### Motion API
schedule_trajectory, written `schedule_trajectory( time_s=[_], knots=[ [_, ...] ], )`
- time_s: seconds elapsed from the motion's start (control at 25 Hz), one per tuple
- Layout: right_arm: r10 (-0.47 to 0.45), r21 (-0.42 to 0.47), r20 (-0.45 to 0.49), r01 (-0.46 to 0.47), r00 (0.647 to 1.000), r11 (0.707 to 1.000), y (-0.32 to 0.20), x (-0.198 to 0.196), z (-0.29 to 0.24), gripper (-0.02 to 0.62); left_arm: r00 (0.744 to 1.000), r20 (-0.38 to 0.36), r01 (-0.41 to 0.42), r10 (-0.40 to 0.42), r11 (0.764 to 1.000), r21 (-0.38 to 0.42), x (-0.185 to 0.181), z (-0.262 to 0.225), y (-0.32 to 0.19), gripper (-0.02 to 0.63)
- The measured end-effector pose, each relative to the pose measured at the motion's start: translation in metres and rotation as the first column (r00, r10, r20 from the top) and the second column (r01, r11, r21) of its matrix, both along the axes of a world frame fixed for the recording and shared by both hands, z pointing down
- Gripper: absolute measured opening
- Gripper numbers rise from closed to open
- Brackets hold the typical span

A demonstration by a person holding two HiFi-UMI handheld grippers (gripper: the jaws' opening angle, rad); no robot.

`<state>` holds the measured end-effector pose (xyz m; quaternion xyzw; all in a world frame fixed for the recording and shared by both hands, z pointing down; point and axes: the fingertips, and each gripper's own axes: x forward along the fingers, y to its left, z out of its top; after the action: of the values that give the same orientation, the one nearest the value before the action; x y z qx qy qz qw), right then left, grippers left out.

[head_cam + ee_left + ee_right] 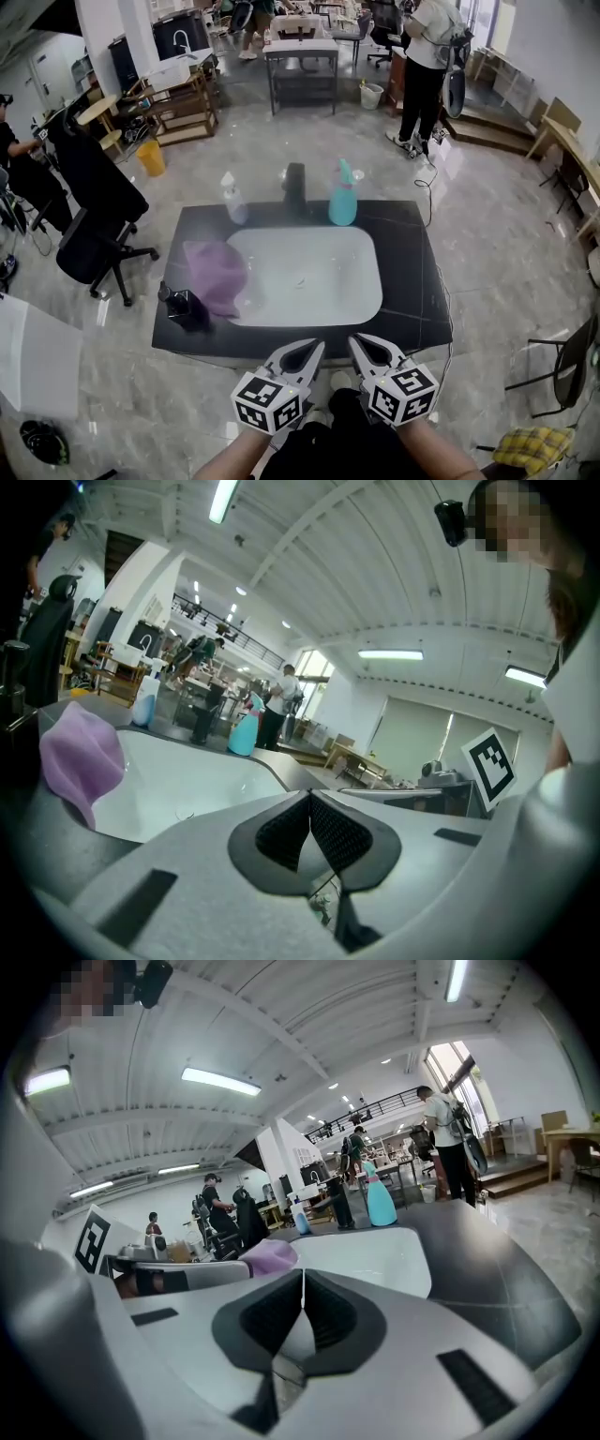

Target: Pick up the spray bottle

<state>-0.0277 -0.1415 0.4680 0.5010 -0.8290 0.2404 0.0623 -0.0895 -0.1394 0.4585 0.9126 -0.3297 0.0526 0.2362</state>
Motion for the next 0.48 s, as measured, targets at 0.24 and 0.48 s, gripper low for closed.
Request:
schedule_trajectory(
  time_s=[0.24,0.48],
  knots=[
    [-0.036,0.011,0.011,0.036,0.999,0.999,-0.041,0.002,0.0,0.008,0.999,0.003,0.045,-0.045,0.999,0.022,0.005,-0.006,-0.039,0.006],
    [-0.055,0.028,0.013,0.055,0.998,0.998,-0.081,0.019,-0.008,0.008,0.998,0.01,0.062,-0.062,0.998,0.032,0.027,-0.01,-0.076,0.006]
  ],
)
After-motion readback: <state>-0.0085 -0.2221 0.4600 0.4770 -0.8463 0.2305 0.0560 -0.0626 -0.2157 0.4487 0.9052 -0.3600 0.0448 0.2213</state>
